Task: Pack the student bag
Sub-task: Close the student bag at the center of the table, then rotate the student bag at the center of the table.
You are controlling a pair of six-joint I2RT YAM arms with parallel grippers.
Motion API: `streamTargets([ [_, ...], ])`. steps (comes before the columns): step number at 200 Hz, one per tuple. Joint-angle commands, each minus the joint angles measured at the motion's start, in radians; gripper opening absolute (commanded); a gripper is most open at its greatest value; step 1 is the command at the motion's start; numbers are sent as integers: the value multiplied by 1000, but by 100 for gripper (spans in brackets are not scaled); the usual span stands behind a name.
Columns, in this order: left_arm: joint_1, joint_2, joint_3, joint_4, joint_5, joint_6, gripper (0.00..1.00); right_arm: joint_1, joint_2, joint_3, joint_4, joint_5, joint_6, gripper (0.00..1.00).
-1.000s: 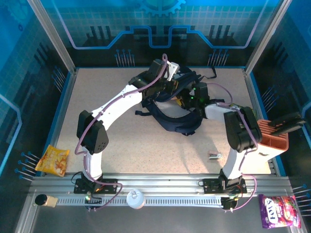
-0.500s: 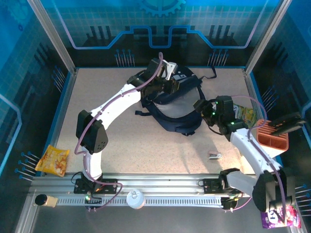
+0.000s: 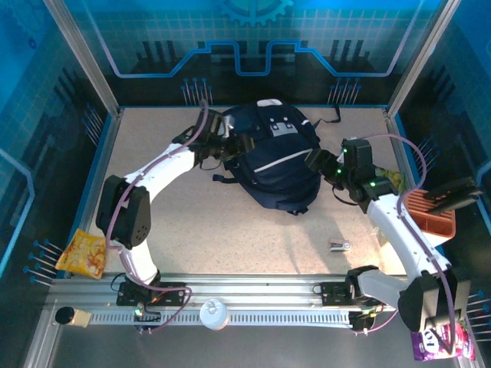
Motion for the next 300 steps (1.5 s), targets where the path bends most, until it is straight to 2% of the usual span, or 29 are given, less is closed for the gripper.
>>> streamTargets([
  [1,56,-24,-68,112,52,-149,60,21,48,10,63,-84,-10,78],
  [38,121,55,-62,169,115,-220,56,36,135,17,144,-154,13,77],
  [86,130,155,32,110,113,-206,53,40,197,-3,194,-189,68,76],
  [100,130,182,59,107,127,-195,44,41,202,-13,206,-192,71,76],
  [114,129,210,84,108,151,-194,40,42,211,-19,214,-201,75,75],
  [221,128,277,130,63,153,-176,40,42,363,-1,311,-254,110,74],
  [234,128,287,137,63,157,-179,36,41,399,22,319,-254,100,73],
  [264,123,297,137,71,161,-190,18,44,489,95,329,-268,62,71],
  [294,127,247,91,82,134,-183,0,58,560,178,319,-285,9,68],
  [300,129,231,75,88,127,-183,0,62,572,193,313,-288,-1,68],
])
